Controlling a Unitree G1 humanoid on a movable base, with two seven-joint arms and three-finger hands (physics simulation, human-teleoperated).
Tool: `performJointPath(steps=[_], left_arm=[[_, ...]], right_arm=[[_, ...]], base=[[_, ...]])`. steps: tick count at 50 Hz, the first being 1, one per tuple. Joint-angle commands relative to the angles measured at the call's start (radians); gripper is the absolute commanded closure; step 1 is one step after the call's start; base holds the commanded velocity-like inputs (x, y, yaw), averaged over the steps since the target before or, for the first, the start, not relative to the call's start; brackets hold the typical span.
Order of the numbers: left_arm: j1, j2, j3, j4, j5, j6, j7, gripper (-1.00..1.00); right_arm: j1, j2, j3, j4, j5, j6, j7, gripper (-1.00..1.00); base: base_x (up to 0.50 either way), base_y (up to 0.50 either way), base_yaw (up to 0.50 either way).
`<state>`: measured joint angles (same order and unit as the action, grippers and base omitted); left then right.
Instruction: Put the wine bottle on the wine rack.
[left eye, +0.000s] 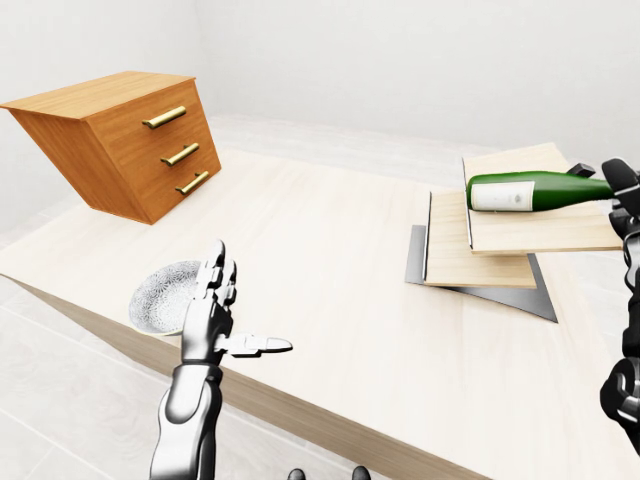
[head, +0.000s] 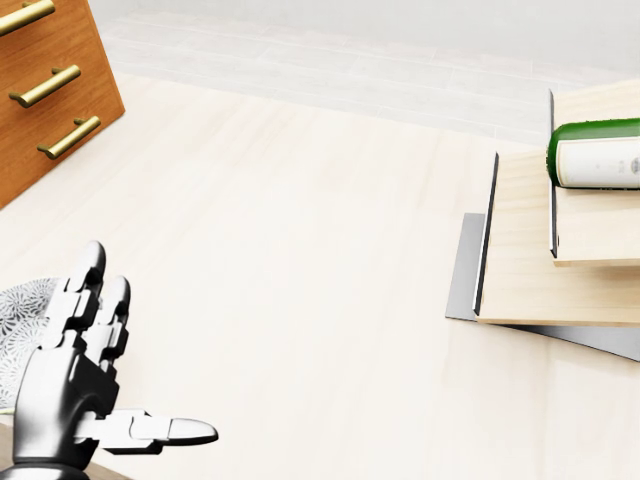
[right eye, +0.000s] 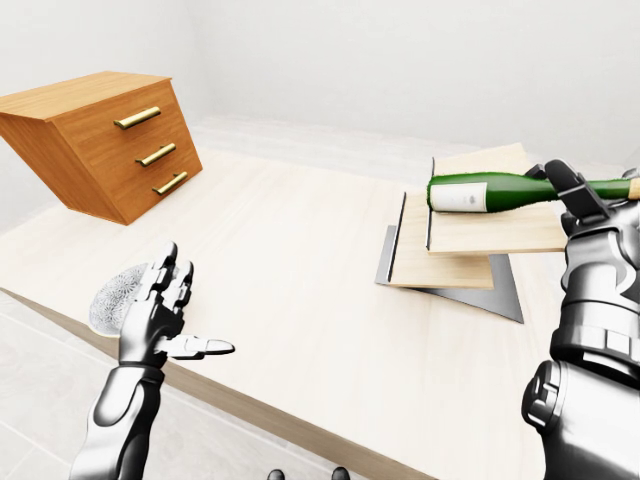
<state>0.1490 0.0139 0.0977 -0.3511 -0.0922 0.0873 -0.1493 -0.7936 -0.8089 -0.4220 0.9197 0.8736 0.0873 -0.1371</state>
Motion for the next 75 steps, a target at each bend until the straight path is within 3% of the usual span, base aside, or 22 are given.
performJointPath(steps=[1, 19, 20, 38, 68, 75], left_arm=[[-0.001, 0.000, -0.003, 0.011, 0.003, 0.000, 0.001, -1.00], [-0.003, 0.001, -0.002, 0.029, 0.000, 0.000, -0.002, -1.00], [-0.003, 0.001, -0.001, 0.033, 0.000, 0.000, -0.002, -1.00], [0.002, 0.002, 0.001, 0.034, -0.006, 0.000, -0.005, -1.00], [0.008, 0.002, 0.005, 0.022, -0.010, 0.000, -0.007, -1.00], [0.005, 0.002, 0.007, 0.024, -0.009, 0.000, -0.007, -1.00]], right_arm=[[0.009, -0.002, 0.005, -0.007, -0.002, 0.000, -0.005, -1.00], [0.036, -0.018, -0.010, -0.041, 0.003, 0.000, -0.024, -1.00], [0.041, -0.022, 0.023, -0.057, -0.025, 0.000, -0.023, -1.00], [0.043, -0.007, 0.015, -0.141, -0.090, 0.000, -0.040, -1.00], [0.174, -0.010, -0.028, -0.295, -0.177, 0.000, -0.052, -1.00], [0.230, -0.012, -0.072, -0.381, -0.180, 0.000, -0.056, -1.00]], base=[[0.00, 0.00, 0.00], [0.00, 0.00, 0.00], [0.00, 0.00, 0.00], [0.00, 0.00, 0.00], [0.00, 0.00, 0.00], [0.00, 0.00, 0.00]])
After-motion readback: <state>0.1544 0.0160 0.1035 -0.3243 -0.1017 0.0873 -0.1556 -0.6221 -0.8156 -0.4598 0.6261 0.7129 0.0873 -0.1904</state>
